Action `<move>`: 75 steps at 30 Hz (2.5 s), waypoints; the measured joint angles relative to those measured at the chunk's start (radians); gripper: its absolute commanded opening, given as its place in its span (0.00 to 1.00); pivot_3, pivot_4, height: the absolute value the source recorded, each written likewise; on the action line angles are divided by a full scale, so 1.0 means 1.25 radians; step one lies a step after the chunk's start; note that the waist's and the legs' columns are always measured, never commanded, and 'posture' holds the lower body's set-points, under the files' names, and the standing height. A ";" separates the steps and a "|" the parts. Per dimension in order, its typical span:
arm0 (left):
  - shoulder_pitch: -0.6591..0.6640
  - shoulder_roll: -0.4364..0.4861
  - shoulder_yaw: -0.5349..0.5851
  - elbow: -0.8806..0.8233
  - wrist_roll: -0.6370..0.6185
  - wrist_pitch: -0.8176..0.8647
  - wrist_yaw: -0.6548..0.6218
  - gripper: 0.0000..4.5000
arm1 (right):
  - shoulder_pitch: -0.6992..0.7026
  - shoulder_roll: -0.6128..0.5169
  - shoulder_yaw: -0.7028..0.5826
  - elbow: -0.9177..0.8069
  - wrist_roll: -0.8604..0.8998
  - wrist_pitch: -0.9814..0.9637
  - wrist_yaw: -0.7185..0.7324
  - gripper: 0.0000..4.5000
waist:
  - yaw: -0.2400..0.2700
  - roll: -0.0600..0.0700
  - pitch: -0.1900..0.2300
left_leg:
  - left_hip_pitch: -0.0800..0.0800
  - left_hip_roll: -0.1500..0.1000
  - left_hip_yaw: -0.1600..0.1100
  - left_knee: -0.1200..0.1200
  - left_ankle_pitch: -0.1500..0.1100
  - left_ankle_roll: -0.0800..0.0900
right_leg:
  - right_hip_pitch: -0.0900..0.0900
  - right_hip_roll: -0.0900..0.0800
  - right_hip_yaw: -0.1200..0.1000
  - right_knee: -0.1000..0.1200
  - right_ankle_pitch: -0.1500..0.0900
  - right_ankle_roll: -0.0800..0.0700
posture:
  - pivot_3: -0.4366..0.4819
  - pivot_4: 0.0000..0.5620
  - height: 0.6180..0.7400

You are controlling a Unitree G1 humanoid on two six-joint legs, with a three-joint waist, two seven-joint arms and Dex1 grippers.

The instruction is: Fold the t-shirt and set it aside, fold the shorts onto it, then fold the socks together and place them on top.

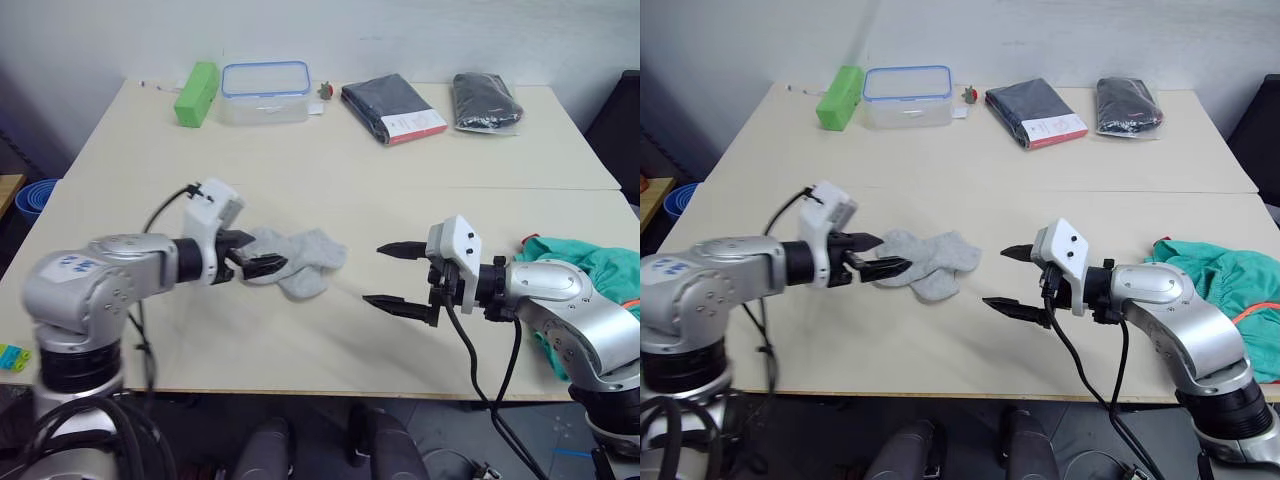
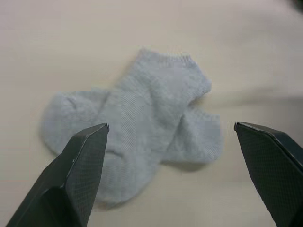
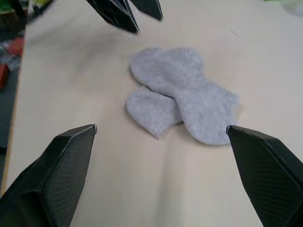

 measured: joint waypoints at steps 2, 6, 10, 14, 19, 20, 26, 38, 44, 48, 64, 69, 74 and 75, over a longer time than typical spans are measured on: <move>0.075 0.122 -0.075 0.018 0.055 -0.135 -0.071 0.99 | -0.002 -0.002 0.033 0.025 -0.069 -0.052 -0.001 1.00 | -0.003 0.000 0.000 | 0.001 0.000 0.001 0.000 0.000 -0.001 | -0.001 0.001 0.000 0.000 -0.001 -0.001 | 0.48 0.27 1.00; 0.129 0.169 -0.145 0.093 0.151 -0.330 -0.126 0.99 | -0.046 0.029 0.112 0.113 -0.192 -0.153 -0.012 1.00 | 0.003 0.000 0.001 | -0.001 0.001 0.001 0.000 0.000 0.001 | -0.003 0.000 -0.001 0.001 -0.001 -0.002 | 0.48 0.27 1.00; 0.142 0.139 -0.204 0.170 0.251 -0.491 -0.117 0.99 | -0.141 0.096 0.191 0.244 -0.329 -0.298 -0.034 1.00 | 0.001 0.000 0.001 | -0.002 0.000 0.001 0.000 -0.002 0.005 | -0.004 0.000 0.000 0.002 -0.001 -0.002 | 0.48 0.27 1.00; 0.121 0.070 -0.220 0.233 0.294 -0.569 -0.098 0.99 | -0.194 0.167 0.230 0.372 -0.407 -0.386 -0.052 1.00 | 0.000 0.000 0.001 | -0.005 0.000 0.003 0.001 0.000 0.002 | -0.007 0.001 -0.001 0.006 0.000 -0.001 | 0.48 0.27 1.00; 0.093 0.041 -0.230 0.293 0.345 -0.645 -0.102 0.71 | -0.241 0.210 0.252 0.508 -0.486 -0.497 -0.072 0.69 | -0.003 0.000 0.001 | -0.005 0.000 0.006 0.001 0.001 0.003 | -0.008 0.004 0.001 0.005 0.001 0.000 | 0.48 0.27 1.00; 0.089 0.036 -0.231 0.300 0.348 -0.650 -0.105 0.64 | -0.246 0.217 0.252 0.526 -0.496 -0.509 -0.078 0.63 | -0.004 0.000 0.001 | -0.005 0.000 0.007 0.001 0.001 0.003 | -0.008 0.004 0.001 0.005 0.001 0.001 | 0.48 0.27 1.00; 0.084 0.020 -0.233 0.321 0.365 -0.667 -0.127 0.20 | -0.256 0.251 0.252 0.575 -0.519 -0.557 -0.082 0.14 | -0.012 0.000 0.001 | -0.004 0.001 0.007 0.002 0.001 0.003 | -0.008 0.005 0.001 0.007 0.001 0.001 | 0.48 0.27 1.00; 0.073 0.010 -0.214 0.330 0.346 -0.623 -0.160 0.01 | -0.253 0.245 0.242 0.542 -0.512 -0.574 -0.046 0.00 | -0.020 0.000 0.001 | -0.003 0.001 0.007 0.004 0.001 0.003 | -0.008 0.004 0.003 0.012 0.001 0.000 | 0.48 0.27 1.00; -0.108 0.043 -0.185 0.418 0.319 -0.625 -0.247 0.01 | -0.234 0.233 0.213 0.390 -0.474 -0.526 -0.005 0.00 | -0.019 -0.001 0.001 | -0.006 0.001 0.006 0.010 0.000 0.003 | -0.009 0.005 0.002 0.015 0.001 0.000 | 0.48 0.27 1.00; -0.171 0.034 -0.217 0.545 0.358 -0.710 -0.290 0.01 | -0.208 0.231 0.216 0.340 -0.472 -0.494 0.007 0.00 | -0.020 -0.001 0.001 | -0.005 0.001 0.008 0.011 0.000 0.004 | -0.010 0.005 0.004 0.016 0.001 0.000 | 0.48 0.27 1.00; -0.338 -0.048 -0.297 1.035 0.504 -1.027 -0.439 0.01 | -0.171 0.280 0.312 0.353 -0.529 -0.473 0.020 0.00 | -0.021 -0.001 0.001 | -0.006 0.001 0.011 0.013 -0.001 0.005 | -0.010 0.006 0.004 0.016 0.001 0.000 | 0.48 0.27 1.00; -0.342 -0.036 -0.294 1.055 0.506 -1.012 -0.501 0.11 | -0.169 0.298 0.316 0.363 -0.530 -0.477 0.023 0.09 | -0.021 -0.001 0.001 | -0.006 0.002 0.011 0.013 -0.001 0.005 | -0.010 0.006 0.004 0.017 0.001 0.000 | 0.48 0.27 1.00; -0.351 0.002 -0.280 1.046 0.505 -0.977 -0.574 0.45 | -0.170 0.307 0.313 0.370 -0.512 -0.466 0.046 0.44 | -0.022 -0.001 0.001 | -0.006 0.002 0.011 0.013 -0.001 0.005 | -0.010 0.007 0.004 0.017 0.001 0.000 | 0.48 0.27 1.00; -0.351 0.006 -0.279 1.043 0.505 -0.972 -0.583 0.52 | -0.170 0.307 0.309 0.370 -0.501 -0.459 0.053 0.53 | -0.021 -0.001 0.001 | -0.006 0.002 0.010 0.013 -0.001 0.005 | -0.010 0.007 0.004 0.017 0.001 0.000 | 0.48 0.27 1.00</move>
